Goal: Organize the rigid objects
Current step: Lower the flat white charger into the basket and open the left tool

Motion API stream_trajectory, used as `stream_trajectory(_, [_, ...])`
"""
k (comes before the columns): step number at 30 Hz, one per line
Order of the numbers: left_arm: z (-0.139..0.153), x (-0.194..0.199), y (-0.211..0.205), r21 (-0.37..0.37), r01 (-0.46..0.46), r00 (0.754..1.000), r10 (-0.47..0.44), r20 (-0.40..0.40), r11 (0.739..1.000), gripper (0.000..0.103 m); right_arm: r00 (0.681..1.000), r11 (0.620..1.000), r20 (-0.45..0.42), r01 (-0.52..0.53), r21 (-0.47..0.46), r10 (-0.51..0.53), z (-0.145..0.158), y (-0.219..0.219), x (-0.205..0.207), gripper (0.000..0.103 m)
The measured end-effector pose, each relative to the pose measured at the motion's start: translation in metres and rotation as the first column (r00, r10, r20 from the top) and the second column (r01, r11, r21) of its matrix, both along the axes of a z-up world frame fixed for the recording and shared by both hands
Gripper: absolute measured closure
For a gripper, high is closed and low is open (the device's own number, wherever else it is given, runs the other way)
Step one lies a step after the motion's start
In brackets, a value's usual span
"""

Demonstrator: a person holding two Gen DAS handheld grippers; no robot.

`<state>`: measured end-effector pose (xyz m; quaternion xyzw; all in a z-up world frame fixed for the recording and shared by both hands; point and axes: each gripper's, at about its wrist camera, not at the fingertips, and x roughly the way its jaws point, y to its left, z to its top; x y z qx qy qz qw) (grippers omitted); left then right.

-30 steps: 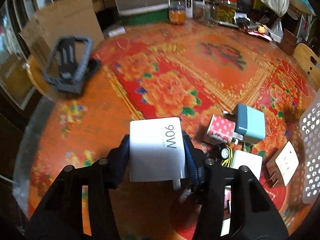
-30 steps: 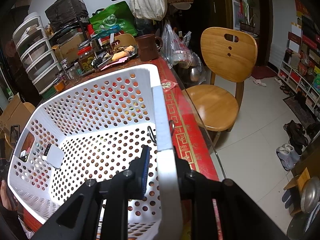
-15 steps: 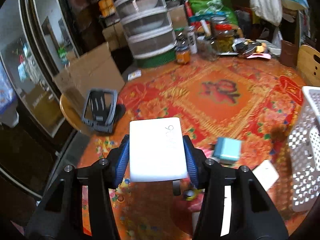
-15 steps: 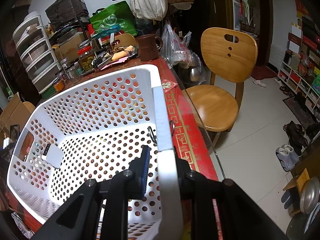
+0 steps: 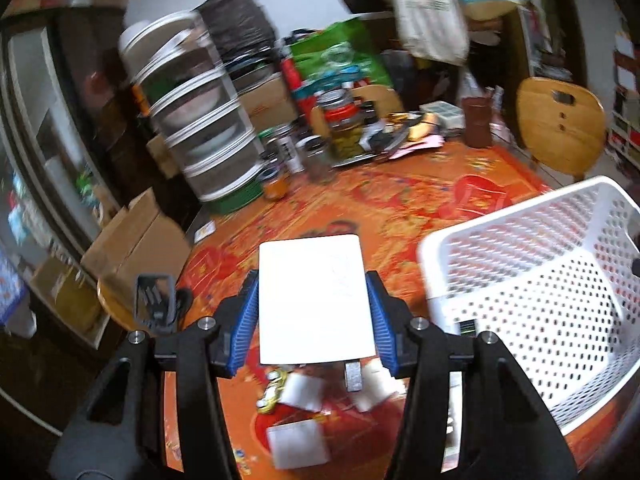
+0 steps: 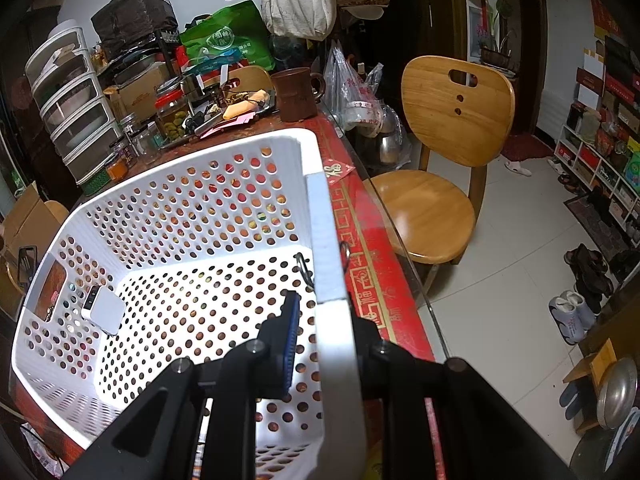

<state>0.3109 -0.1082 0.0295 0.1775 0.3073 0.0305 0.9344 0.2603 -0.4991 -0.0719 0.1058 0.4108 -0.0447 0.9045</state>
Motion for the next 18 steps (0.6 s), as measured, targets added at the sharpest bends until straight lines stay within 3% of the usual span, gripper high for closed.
stream_trajectory(5, [-0.005, -0.013, -0.074, 0.069, 0.112, 0.994, -0.111, -0.019, 0.991, 0.055, 1.0, 1.0, -0.001, -0.005, 0.002, 0.005, -0.001, 0.0, -0.001, 0.086])
stream_trajectory(10, [-0.019, -0.023, -0.124, 0.075, 0.195, 0.979, -0.19, -0.071, 0.978, 0.055, 1.0, 1.0, -0.001, -0.006, 0.005, 0.006, 0.0, 0.001, -0.001, 0.086])
stream_trajectory(18, [-0.062, -0.02, -0.157, 0.074, 0.274, 0.947, -0.256, -0.195, 0.959, 0.055, 1.0, 1.0, 0.004, -0.008, 0.014, 0.008, 0.001, 0.001, -0.003, 0.086])
